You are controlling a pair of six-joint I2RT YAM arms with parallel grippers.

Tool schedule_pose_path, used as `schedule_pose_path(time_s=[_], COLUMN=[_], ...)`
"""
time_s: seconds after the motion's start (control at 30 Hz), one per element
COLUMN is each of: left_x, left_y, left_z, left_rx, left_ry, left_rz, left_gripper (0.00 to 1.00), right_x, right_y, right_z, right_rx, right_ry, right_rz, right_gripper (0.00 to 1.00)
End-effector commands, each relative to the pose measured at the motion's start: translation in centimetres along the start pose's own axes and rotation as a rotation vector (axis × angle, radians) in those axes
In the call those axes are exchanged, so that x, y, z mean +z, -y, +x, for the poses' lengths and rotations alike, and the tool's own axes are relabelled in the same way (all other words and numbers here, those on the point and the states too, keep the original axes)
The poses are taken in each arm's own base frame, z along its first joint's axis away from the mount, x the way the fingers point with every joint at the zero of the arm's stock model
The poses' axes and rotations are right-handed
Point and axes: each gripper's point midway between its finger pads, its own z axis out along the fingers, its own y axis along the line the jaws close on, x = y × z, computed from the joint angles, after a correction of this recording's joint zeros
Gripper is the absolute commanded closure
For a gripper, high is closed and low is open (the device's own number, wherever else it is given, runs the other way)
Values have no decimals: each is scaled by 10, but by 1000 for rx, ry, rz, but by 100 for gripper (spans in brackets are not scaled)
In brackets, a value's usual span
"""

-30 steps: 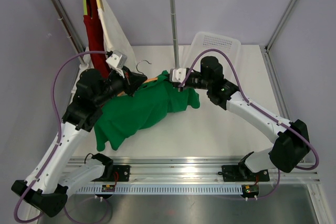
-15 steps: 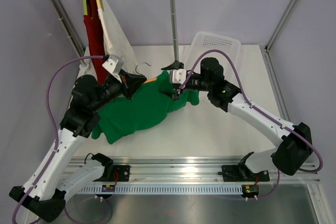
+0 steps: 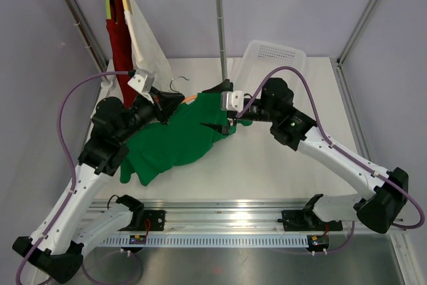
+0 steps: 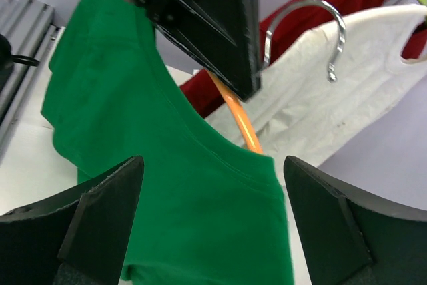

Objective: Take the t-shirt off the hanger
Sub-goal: Remove the tshirt from the hanger

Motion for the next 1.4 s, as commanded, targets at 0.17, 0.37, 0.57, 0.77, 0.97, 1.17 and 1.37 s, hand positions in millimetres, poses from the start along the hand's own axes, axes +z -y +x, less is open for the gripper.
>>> schedule_pose_path(time_s=[0.17,0.37,0.57,0.77,0.97,1.17,1.37], left_x=[-1,-1,-3,-5,-4,-2,-6], left_y=[-1,-1,0,1,0,-4,0], left_z=[-44,-45,-44,-44,-43,-40,-45], left_rx=[8,9,-4,-15,-21,-27,-41], left_ry=[176,198,216,225,224,211,215], left_rz=[-36,-30,-26,-24,-25,-43,-34], left_gripper=[100,100,100,100,100,100,100], right_x=[22,50,70,86,96,97,102], right_y=[-21,-32,-42,-46,-52,-57,-59], right_z=[-16,-10,-4,-5,-8,-21,-18], right_rx=[-14,-24,-42,-50,-72,-125,-131], right_ry=[45,24,23,17,60,92,79], right_rz=[-16,-3,-15,12,30,31,18], right_gripper=[8,7,8,9,9,9,11])
